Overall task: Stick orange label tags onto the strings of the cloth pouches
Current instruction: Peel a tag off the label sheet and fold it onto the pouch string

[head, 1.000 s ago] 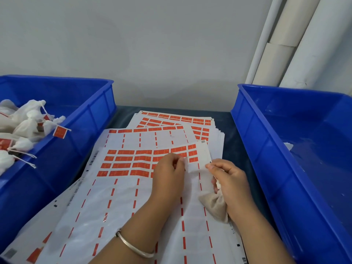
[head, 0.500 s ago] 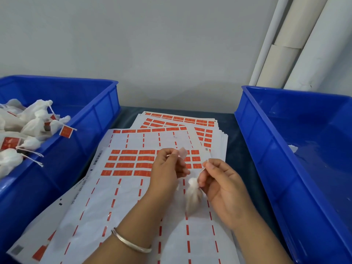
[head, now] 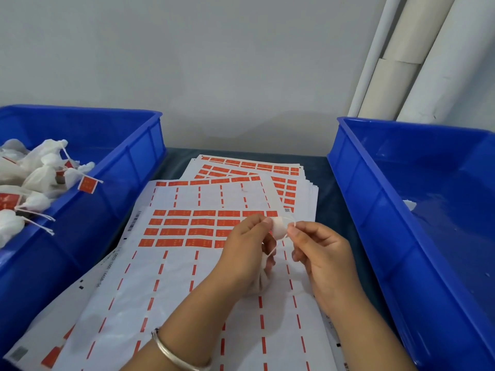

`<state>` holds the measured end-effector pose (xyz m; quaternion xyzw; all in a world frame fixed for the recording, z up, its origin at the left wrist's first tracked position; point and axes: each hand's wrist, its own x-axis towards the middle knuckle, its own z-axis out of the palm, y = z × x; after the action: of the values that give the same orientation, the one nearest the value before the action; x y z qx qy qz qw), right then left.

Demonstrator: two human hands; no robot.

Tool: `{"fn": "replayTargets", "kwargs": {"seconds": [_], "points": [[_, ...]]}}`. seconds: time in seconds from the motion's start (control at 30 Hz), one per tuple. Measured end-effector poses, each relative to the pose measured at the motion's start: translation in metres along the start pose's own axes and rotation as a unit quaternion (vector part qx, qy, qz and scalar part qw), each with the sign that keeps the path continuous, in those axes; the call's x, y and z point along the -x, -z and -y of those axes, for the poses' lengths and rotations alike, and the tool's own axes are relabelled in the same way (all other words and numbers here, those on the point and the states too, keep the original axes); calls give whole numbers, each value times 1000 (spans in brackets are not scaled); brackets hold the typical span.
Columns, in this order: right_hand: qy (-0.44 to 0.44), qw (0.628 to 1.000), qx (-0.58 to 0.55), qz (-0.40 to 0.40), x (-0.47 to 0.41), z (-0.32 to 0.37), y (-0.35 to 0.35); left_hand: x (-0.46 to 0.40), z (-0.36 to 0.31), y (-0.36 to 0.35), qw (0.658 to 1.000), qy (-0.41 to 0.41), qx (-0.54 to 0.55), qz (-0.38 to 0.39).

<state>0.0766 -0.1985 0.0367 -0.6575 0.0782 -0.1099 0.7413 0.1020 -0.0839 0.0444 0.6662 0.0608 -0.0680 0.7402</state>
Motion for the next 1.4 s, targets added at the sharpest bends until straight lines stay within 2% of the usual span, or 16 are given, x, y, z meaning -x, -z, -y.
{"fn": "replayTargets", "kwargs": {"seconds": [0.2,0.4,0.67,1.07,1.4], "points": [[11,1000,0,-12,0,-1,1,-3,0,1,1000,11,-17,-6],[-17,998,-53,-23,-4,-3,4,-2,-5,-1,996,68,41,-29],[8,998,4,-64,-6,-8,4,-2,-7,-2,995,92,27,-25],[23,997,41,-61,-10,-13,6,2,-12,-4,994,109,11,5],[3,998,-8,-60,-11,-15,5,3,-7,2,998,49,31,22]]}}
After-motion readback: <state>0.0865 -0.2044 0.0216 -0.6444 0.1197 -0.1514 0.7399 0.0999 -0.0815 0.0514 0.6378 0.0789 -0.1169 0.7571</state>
